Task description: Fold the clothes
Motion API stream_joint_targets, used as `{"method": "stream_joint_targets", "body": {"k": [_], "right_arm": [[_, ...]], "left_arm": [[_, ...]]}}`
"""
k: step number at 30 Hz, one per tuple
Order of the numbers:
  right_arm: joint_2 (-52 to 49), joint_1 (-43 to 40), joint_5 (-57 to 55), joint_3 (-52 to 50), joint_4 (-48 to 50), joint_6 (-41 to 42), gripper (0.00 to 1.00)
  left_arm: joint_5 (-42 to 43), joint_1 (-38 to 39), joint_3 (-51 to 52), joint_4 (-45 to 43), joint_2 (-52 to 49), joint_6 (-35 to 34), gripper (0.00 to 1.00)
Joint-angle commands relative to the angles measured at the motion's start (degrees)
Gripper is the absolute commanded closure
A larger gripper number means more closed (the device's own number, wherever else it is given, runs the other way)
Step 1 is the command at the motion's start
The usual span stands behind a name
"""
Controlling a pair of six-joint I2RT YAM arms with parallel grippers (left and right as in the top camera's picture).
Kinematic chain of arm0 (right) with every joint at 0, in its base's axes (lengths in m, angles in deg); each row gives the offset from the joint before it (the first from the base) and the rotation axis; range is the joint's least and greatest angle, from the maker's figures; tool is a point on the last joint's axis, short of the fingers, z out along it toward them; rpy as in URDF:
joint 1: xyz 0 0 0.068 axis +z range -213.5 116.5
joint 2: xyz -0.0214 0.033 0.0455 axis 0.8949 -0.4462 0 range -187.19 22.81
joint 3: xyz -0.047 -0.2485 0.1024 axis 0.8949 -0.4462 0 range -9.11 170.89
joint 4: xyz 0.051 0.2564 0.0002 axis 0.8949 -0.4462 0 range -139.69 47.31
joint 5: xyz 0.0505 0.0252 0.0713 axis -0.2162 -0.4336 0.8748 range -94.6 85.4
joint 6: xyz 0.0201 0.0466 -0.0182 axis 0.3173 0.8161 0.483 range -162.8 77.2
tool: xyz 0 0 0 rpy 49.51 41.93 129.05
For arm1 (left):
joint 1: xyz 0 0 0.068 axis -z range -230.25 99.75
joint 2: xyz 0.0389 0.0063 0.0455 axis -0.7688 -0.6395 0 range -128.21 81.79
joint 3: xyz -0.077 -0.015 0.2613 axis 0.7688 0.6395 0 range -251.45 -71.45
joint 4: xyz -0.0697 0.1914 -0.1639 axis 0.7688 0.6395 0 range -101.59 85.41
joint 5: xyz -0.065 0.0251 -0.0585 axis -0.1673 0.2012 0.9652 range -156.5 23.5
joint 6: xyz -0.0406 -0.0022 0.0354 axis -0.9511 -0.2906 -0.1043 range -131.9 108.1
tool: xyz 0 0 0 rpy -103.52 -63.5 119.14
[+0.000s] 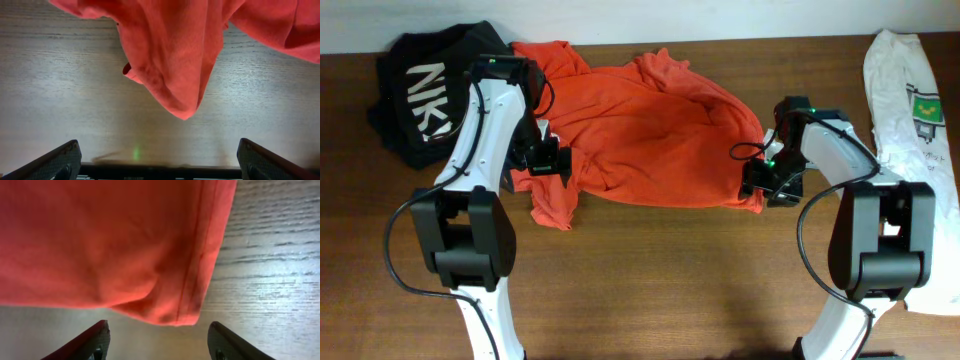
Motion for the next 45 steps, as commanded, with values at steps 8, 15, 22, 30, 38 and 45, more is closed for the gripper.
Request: {"method": "stream_joint_targets", "body": {"k": [8,15,22,30,38,45], "right_arm": [[-2.8,0.3,-4.3,-0.6,3.5,2.7,0.37],[-5.0,0.4,-5.3,-0.6,3.8,2.8,0.46],[-4.9,-0.3,-7.3,0.1,3.4,7.2,0.96],[-4.1,-13.1,-19.0,17.6,-16.5,13.9,0.96],[-3.8,-29.0,-14.1,29.7,-26.1,12.0,0.96],[-3.9,-26.5,-12.2,29.6,-26.9,11.5,0.01]], "left_arm": [[-0.4,-0.1,0.1,-1.8,2.0,0.5,0.01],[-0.4,-0.1,0.1,-2.4,2.0,0.5,0.01],[-0.4,-0.1,0.1,-2.0,2.0,0.5,0.01],[2.5,-0.1,0.1,-0.5,2.0,0.5,0.01],[7.8,4.2,12.1,-8.6,2.0,0.5,0.01],[20.2,9.4,31.0,-28.2,2.0,0.5,0.03]]}}
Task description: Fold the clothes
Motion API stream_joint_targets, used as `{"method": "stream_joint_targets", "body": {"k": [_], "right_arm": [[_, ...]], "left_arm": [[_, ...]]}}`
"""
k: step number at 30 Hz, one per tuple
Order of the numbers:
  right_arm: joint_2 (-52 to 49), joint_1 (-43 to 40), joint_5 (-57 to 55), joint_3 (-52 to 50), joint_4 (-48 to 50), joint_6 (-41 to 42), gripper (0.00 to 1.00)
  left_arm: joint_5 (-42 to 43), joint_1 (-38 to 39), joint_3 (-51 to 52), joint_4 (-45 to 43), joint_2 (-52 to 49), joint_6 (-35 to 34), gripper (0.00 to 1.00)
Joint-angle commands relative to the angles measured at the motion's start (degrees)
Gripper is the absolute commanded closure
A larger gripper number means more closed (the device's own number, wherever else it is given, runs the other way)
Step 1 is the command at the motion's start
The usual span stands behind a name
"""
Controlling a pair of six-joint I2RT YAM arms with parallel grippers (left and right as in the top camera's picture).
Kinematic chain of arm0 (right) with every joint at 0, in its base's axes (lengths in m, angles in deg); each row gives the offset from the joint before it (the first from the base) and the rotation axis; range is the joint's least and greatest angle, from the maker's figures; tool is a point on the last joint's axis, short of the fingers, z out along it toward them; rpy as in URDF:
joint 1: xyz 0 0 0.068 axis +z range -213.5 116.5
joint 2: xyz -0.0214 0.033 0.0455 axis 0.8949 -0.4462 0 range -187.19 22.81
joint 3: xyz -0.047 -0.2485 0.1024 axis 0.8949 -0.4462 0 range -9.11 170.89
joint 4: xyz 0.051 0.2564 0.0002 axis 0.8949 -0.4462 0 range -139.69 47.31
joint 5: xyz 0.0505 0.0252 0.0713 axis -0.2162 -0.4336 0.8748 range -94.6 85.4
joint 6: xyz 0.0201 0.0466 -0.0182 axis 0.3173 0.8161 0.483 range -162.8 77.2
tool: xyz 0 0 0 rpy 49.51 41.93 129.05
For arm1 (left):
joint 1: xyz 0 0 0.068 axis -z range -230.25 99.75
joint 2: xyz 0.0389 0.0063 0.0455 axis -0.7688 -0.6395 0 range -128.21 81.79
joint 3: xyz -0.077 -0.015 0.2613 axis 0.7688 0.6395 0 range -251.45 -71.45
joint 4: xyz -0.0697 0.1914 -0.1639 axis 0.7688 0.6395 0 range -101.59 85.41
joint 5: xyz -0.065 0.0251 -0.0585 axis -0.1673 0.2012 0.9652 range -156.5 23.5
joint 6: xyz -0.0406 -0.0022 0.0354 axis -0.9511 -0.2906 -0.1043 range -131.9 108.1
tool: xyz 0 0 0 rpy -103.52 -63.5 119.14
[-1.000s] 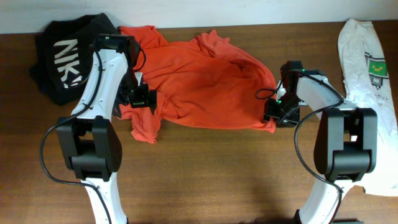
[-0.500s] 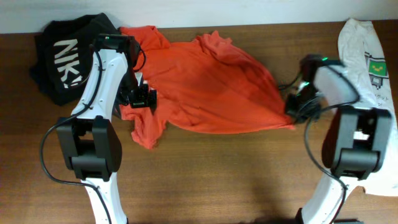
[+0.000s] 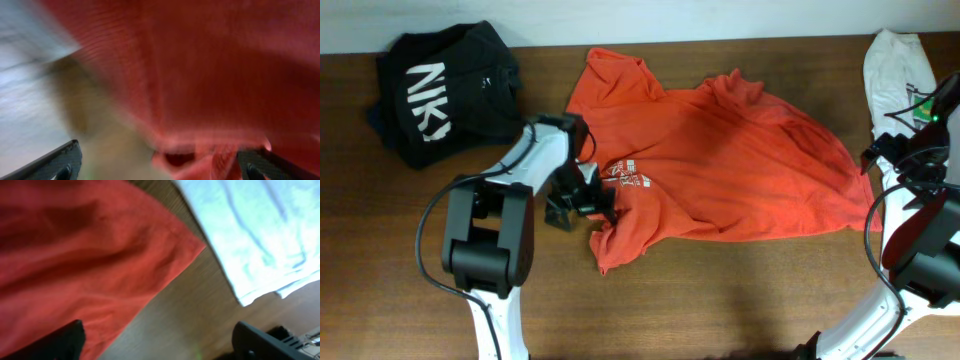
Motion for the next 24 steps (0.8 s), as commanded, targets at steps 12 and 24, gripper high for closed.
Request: {"method": "stream_joint_targets", "body": {"k": [12,24], "right_arm": [[0.8,13.7,0.5,0.5,-1.3,-4.1,0.01],[0.8,19.4,0.9,-12.4,6.9,-4.0,0.01]], "left_arm": [[-3.4,-2.8,4.6,-4.9,1.0,-4.7,0.99],[-18.1,-18.6,-1.7,15.3,5.9,-7.1,0.88]]}}
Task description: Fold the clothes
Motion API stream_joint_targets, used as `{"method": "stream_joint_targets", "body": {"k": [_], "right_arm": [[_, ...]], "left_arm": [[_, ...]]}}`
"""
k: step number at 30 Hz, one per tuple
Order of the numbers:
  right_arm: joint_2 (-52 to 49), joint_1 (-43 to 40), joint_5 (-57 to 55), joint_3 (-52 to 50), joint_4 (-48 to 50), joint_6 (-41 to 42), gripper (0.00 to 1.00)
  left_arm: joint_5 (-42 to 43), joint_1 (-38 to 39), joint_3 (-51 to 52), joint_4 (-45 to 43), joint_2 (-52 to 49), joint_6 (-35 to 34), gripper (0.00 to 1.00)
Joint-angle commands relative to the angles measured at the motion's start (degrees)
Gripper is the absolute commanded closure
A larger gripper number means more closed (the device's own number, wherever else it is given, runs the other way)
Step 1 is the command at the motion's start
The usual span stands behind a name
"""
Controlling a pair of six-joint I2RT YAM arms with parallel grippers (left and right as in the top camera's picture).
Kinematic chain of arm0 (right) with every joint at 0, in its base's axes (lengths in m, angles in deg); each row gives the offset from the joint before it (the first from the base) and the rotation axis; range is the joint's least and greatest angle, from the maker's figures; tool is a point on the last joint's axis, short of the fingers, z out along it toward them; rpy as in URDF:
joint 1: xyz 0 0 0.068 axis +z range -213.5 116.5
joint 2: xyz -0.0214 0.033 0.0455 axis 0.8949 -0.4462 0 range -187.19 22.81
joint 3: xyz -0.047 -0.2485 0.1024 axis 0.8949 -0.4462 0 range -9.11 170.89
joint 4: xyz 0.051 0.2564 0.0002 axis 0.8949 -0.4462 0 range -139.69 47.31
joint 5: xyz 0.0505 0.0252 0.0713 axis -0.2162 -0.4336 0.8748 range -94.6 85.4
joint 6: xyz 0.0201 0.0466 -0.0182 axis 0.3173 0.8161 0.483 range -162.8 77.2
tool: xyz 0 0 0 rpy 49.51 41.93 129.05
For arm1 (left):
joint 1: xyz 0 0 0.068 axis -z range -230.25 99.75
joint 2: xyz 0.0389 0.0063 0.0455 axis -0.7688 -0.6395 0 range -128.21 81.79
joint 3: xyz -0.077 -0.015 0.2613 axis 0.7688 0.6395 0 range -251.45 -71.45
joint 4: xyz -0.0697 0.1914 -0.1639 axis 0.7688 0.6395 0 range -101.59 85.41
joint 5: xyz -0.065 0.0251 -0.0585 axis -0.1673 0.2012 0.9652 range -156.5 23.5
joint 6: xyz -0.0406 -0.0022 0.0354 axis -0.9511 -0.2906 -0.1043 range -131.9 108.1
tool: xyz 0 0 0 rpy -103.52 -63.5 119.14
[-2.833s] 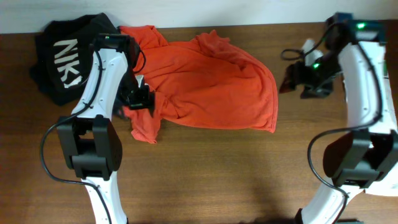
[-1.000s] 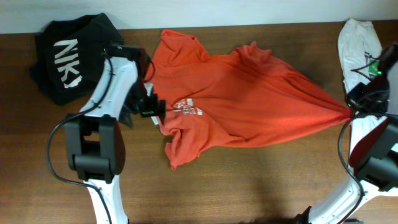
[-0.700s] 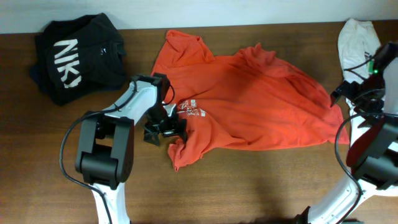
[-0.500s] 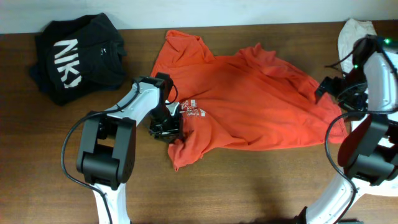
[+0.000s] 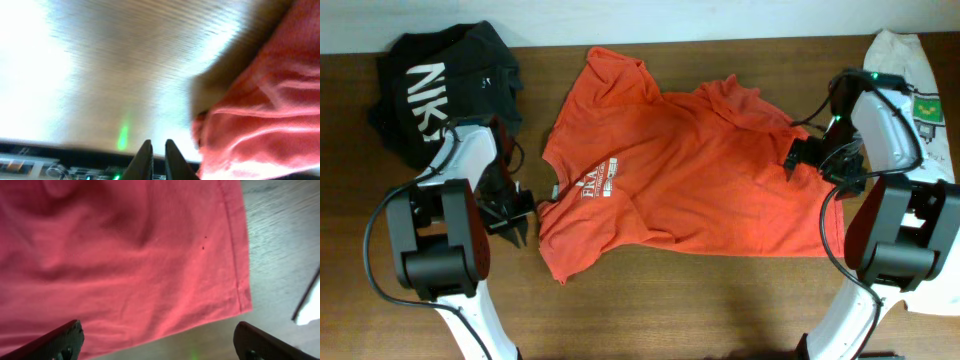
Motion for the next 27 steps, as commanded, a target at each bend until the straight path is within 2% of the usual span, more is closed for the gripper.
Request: {"method": "stream_joint_targets", "body": {"k": [1,5,6,7,8,11,14,15,16,17,21,24,25,27], "right_arm": [[0.8,1.4,1.2,-2.0,0.1,-0.3,0.01],[4.3,1.5,6.4,-2.0,-1.0,-0.1,0.01],[6.5,1.5,7.0,-2.0,-1.7,-0.1,0.01],[8.9,1.5,7.0,-2.0,-2.8,-0.2,0.01],[11.3,1.5,7.0,-2.1,-4.2,-0.3,0.01],[18.0,2.0,7.0,-3.8,-7.0,-0.9,0.01],[25.9,5.8,6.9,-11.6,-5.7,-0.9,0.02],[27.9,7.4,7.3,-14.3,-4.8,-0.9,0.01],[30.0,9.7,8.2,-17.7,-3.4,-0.9,0.01],[30.8,11.4,8.3,-19.5,-2.7,-0.9,0.01],[31.1,16.6,8.3,-23.6,1.5,0.0,0.01],[31.1,17.5,8.3,-24.2,3.0,1.7,0.01],[31.1,17.5,8.3,-24.2,3.0,1.6,0.01],[31.1,17.5,8.3,-24.2,2.7,1.6,0.01]], "left_arm": [[-5.0,-0.7,-3.8,1.9,5.6,-1.9,0.84],[-4.0,-0.3,-3.8,3.8,15.0,-1.4,0.80],[-1.5,0.1,-3.8,3.8,18.3,0.3,0.66],[1.0,0.7,-3.8,3.8,21.0,2.8,0.20],[2.0,1.5,-3.7,4.1,23.3,3.8,0.01],[2.1,4.8,-2.3,5.7,27.4,3.7,0.01],[3.3,11.0,5.6,4.1,29.3,3.7,0.03],[3.7,12.7,9.0,2.6,29.3,2.9,0.05],[3.9,14.9,14.6,-1.3,29.3,1.6,0.18],[5.0,16.0,17.9,-3.6,29.3,1.4,0.20],[8.7,19.7,28.4,-14.9,29.3,1.4,0.21],[8.3,21.5,31.5,-21.3,29.3,-0.5,0.22],[7.3,21.5,32.1,-23.2,29.3,-2.3,0.25],[5.6,21.4,32.2,-24.3,29.3,-3.5,0.27]]}}
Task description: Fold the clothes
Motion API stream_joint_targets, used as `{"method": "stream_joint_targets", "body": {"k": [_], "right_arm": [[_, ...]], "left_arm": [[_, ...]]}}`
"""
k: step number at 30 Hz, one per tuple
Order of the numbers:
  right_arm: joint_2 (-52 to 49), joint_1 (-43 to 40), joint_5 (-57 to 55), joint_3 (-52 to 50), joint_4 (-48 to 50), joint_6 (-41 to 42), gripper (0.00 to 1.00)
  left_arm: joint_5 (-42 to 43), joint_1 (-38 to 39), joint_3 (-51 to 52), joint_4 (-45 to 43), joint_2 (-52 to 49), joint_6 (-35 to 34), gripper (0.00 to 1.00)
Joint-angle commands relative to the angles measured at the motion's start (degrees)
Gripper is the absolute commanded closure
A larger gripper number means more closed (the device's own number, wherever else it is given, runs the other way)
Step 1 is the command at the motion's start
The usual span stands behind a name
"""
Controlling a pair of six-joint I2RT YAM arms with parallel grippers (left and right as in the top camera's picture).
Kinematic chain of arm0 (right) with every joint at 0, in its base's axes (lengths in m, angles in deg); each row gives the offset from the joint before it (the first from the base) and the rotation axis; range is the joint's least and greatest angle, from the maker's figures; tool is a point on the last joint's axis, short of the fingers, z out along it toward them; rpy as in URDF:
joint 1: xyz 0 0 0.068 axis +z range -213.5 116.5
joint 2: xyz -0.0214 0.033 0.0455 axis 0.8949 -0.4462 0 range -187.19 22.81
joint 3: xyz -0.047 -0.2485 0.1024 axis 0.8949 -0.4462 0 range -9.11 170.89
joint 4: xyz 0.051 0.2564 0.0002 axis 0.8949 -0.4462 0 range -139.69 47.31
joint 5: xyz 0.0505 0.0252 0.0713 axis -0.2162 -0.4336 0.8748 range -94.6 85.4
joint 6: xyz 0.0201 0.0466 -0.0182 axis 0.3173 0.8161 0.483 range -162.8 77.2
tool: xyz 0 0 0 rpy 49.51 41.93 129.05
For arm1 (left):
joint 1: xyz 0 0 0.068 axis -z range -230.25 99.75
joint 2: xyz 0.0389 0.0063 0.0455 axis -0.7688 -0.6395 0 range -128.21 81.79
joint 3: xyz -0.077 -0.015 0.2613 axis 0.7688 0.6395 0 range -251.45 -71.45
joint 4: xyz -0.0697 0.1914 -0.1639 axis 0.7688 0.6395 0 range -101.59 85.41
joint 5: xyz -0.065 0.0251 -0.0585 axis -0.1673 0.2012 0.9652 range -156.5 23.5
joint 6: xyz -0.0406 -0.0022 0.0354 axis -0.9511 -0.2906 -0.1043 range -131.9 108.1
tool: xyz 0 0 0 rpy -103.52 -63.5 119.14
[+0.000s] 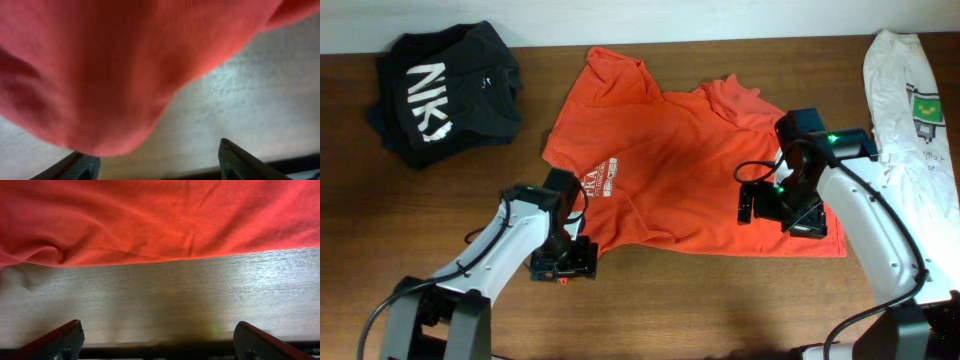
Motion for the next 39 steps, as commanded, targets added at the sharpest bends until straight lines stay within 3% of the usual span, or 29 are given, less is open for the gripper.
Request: {"method": "stream_joint_targets", "body": {"k": [1,3,4,7,8,14,15,16,17,18,22,28,31,35,39], "right_arm": [[1.1,0.5,0.2,-0.3,-0.2,0.9,0.01],[1.1,0.5,0.0,-0.3,-0.2,0.9,0.01],[1.1,0.5,-0.1,-0.3,-0.1,0.9,0.01],[1.1,0.5,-0.1,-0.5,-0.1,0.9,0.01],[1.1,0.5,-0.1,-0.7,-0.1,0.9,0.01],[1.0,0.5,-0.1,-2.6,0.7,0.9,0.01],[1.0,0.5,-0.1,-2.6,0.7,0.9,0.01],[1.0,0.5,-0.1,-2.6,0.7,0.9,0.01],[1.0,0.5,-0.1,-2.6,0.6,0.9,0.01],[1.0,0.5,-0.1,-2.6,0.4,0.9,0.01],[1.0,0.5,-0.1,-2.6,0.3,0.9,0.01],[1.0,0.5,-0.1,-2.6,0.4,0.4,0.01],[1.0,0.5,-0.2,-2.6,0.6,0.3,0.01],[1.0,0.5,-0.1,-2.6,1.0,0.0,0.01],[1.0,0.5,-0.1,-2.6,1.6,0.0,0.01]], "left_arm": [[-2.0,0.1,0.5,-1.0,0.2,-3.1,0.27],[-2.6,0.1,0.5,-1.0,0.2,-3.1,0.27],[-3.1,0.1,0.5,-1.0,0.2,-3.1,0.36],[-3.5,0.1,0.5,-1.0,0.2,-3.1,0.94],[-3.5,0.1,0.2,-0.5,0.2,-3.1,1.00],[0.2,0.1,-16.5,14.6,0.2,-2.0,1.00],[-0.1,0.1,-18.9,12.2,0.2,-0.4,0.96],[-0.1,0.1,-19.3,8.6,0.2,0.0,0.73],[-0.1,0.1,-19.1,5.5,0.0,0.0,0.38],[-0.1,0.1,-18.9,4.0,-0.2,0.0,0.21],[-5.7,0.1,-18.3,4.9,-0.5,0.0,0.20],[-9.6,0.1,-17.2,18.5,-0.5,-1.6,0.20],[-9.6,0.1,-12.3,17.6,-0.5,-1.8,0.20],[-8.4,0.1,-3.5,9.0,-0.5,-1.7,0.21],[-7.2,3.1,-3.3,5.2,-0.2,-1.3,0.23]]}}
